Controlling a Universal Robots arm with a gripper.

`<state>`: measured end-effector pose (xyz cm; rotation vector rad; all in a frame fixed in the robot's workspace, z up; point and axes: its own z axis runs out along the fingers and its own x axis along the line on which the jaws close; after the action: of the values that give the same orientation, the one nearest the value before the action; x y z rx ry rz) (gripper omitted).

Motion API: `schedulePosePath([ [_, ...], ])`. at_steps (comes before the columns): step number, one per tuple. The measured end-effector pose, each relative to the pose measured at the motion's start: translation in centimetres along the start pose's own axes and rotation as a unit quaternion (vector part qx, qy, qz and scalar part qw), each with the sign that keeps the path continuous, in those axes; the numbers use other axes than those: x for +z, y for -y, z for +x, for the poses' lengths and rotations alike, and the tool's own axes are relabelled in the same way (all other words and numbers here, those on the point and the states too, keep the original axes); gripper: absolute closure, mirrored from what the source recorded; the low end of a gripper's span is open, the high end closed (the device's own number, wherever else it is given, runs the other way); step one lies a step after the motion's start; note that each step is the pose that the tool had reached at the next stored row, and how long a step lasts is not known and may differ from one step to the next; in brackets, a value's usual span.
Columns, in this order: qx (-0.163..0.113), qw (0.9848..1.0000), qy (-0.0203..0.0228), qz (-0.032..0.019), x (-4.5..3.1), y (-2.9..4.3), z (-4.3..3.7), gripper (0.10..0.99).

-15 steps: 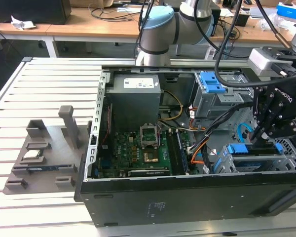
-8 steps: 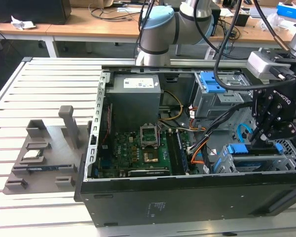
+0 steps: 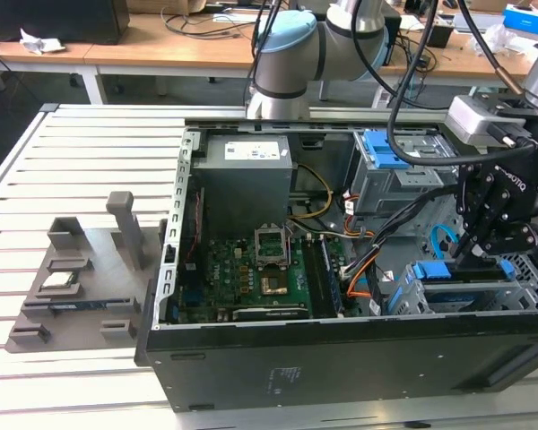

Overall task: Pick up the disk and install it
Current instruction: 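Insert the second disk wire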

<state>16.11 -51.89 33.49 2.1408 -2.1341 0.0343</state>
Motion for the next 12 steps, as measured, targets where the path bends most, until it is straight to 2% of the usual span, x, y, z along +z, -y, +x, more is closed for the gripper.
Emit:
schedulePosePath([
  [4,0.0,1.0,0.0009,0.0,0.09,0.02,-0.02,0.914],
  [5,0.0,1.0,0.0,0.0,0.03,0.01,-0.01,0.851],
  [6,0.0,1.0,0.0,0.0,-0.08,0.0,0.01,0.851],
  [7,0.0,1.0,0.0,0.0,-0.35,-0.02,0.03,0.851],
  [8,0.0,1.0,-0.0003,0.0001,-1.17,-0.07,0.11,0.851],
  [12,0.0,1.0,-0.0003,0.0002,-2.99,-0.21,0.09,0.851],
])
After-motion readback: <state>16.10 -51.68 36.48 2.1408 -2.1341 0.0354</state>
